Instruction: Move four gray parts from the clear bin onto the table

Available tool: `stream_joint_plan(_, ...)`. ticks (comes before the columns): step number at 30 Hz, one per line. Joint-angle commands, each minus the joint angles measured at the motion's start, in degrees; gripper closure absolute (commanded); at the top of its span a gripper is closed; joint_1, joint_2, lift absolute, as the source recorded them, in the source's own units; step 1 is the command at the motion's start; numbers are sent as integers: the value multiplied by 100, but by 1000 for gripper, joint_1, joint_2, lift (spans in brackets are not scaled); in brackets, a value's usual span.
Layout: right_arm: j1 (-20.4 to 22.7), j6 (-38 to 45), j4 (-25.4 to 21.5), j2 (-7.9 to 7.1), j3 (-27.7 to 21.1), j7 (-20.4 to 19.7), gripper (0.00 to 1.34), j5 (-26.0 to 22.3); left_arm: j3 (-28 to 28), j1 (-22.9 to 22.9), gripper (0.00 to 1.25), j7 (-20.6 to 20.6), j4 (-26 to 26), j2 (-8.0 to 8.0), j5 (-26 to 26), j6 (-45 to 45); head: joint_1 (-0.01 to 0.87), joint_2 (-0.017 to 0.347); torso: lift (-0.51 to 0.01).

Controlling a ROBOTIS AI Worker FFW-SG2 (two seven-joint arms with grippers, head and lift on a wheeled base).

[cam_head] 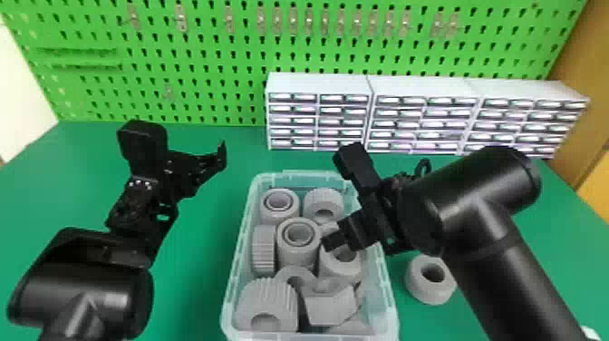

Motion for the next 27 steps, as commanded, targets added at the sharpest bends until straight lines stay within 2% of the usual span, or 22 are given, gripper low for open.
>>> stream_joint_plan(1,-3,2,10,-12,1,0,515,0,-8,-14,113,-1,0,10,19,0,678,34,-50)
stream_joint_plan(12,-38,-201,106,-3,-17,0,515,123,1,-14,113,-1,0,10,46,0,678,34,-50)
stream_joint_plan(21,-319,-781,704,67,194,0,515,140,-26,-41,113,-1,9,10,46,0,678,34,-50)
stream_joint_plan(27,-495,-1273,1205,67,431,0,515,-53,-26,-41,113,-1,9,10,55,0,678,34,-50)
